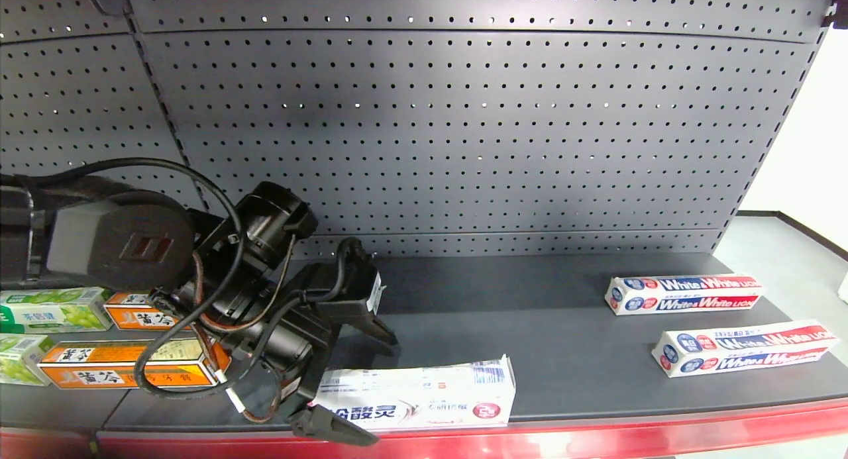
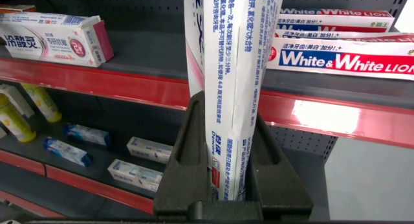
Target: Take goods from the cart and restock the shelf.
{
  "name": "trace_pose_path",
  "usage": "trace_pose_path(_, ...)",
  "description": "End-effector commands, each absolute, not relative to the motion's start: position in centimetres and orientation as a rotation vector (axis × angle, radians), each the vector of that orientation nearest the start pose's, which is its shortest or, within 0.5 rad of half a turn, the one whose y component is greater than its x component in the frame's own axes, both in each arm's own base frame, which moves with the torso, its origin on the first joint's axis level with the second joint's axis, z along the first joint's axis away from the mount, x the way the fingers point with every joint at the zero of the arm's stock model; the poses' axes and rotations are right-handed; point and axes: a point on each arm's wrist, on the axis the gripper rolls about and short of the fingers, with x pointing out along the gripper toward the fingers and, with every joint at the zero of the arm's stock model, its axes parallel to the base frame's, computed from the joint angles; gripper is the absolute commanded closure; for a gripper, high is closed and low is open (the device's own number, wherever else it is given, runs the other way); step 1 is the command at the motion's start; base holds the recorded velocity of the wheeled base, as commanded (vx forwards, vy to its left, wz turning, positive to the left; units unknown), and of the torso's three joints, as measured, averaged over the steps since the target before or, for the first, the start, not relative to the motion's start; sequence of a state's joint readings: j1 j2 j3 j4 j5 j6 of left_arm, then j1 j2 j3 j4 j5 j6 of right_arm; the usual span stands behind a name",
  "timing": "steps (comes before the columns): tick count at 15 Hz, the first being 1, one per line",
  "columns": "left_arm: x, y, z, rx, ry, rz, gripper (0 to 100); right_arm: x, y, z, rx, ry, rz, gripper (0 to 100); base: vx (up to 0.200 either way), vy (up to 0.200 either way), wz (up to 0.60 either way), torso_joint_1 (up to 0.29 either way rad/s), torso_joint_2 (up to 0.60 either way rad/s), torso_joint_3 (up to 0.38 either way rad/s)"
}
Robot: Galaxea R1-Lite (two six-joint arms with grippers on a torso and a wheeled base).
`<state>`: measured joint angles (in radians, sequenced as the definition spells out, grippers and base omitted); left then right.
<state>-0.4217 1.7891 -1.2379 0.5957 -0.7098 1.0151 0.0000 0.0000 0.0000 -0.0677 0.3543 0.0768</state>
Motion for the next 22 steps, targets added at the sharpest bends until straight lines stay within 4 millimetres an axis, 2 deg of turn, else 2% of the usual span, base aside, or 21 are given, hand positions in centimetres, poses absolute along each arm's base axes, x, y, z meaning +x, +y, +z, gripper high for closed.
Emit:
trace_pose_path(1,25.8,-13.1,18.4,0.633,0.542,-1.473,0,-2.4,0.8,8.2,0.064,-0.055,0.357,100,0.000,0.000,0.00,0.000,0.00,0.000)
trace_pose_path(7,24.4,-11.4,20.7,0.636,0.478,-1.414,0,-2.4,0.8,8.2,0.064,-0.053,0.357,100,0.000,0.000,0.00,0.000,0.00,0.000)
trace_pose_path(12,22.7,-8.6,21.5,0.615,0.474,-1.329,0,-2.4,0.8,8.2,0.064,-0.053,0.357,100,0.000,0.000,0.00,0.000,0.00,0.000)
trace_pose_path(15,21.5,-7.2,22.5,0.554,0.483,-1.254,0,-2.4,0.8,8.2,0.064,-0.053,0.357,100,0.000,0.000,0.00,0.000,0.00,0.000)
trace_pose_path(20,20.9,-4.6,22.1,0.457,0.552,-1.127,0,-2.4,0.8,8.2,0.064,-0.053,0.355,100,0.000,0.000,0.00,0.000,0.00,0.000)
trace_pose_path(22,20.9,-4.7,23.2,0.384,0.511,-1.052,0,-2.4,0.8,8.2,0.064,-0.053,0.357,100,0.000,0.000,0.00,0.000,0.00,0.000)
